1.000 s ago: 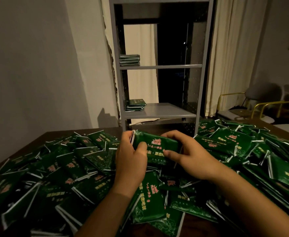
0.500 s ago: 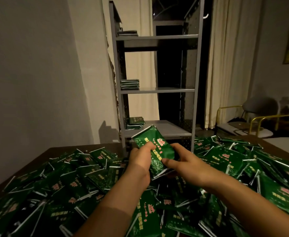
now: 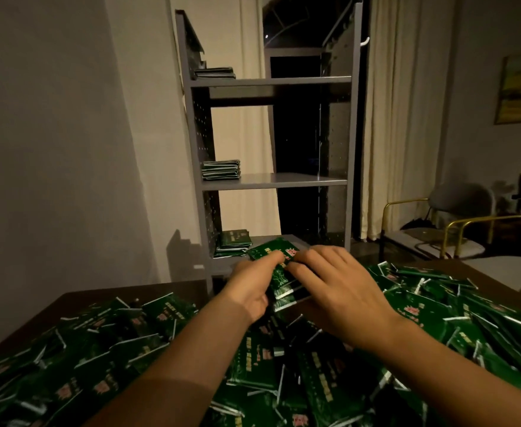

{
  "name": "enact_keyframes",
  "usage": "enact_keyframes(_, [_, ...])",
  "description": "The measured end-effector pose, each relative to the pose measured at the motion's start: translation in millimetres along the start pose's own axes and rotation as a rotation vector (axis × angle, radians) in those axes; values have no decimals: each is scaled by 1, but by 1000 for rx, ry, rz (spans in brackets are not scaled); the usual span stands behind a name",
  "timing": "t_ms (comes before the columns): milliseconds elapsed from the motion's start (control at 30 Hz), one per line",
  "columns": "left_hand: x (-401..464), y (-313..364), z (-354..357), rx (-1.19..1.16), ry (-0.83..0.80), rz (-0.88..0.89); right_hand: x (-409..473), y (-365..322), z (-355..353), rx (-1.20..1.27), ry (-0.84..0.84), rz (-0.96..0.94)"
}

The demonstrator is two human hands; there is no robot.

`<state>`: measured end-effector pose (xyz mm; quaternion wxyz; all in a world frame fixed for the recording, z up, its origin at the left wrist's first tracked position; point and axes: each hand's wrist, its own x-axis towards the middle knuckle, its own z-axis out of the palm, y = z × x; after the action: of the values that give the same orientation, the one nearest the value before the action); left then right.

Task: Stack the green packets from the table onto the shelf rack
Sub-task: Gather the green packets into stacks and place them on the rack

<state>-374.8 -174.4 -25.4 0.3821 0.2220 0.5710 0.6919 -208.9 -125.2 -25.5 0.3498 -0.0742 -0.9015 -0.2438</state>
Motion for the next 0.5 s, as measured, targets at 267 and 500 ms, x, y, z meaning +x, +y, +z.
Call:
enact_keyframes(267, [16, 11, -12, 343, 34, 81, 27, 21, 35, -18, -5, 109])
enact_keyframes(500, [19, 2, -36, 1230, 88, 612, 73, 39, 88, 123, -224, 244])
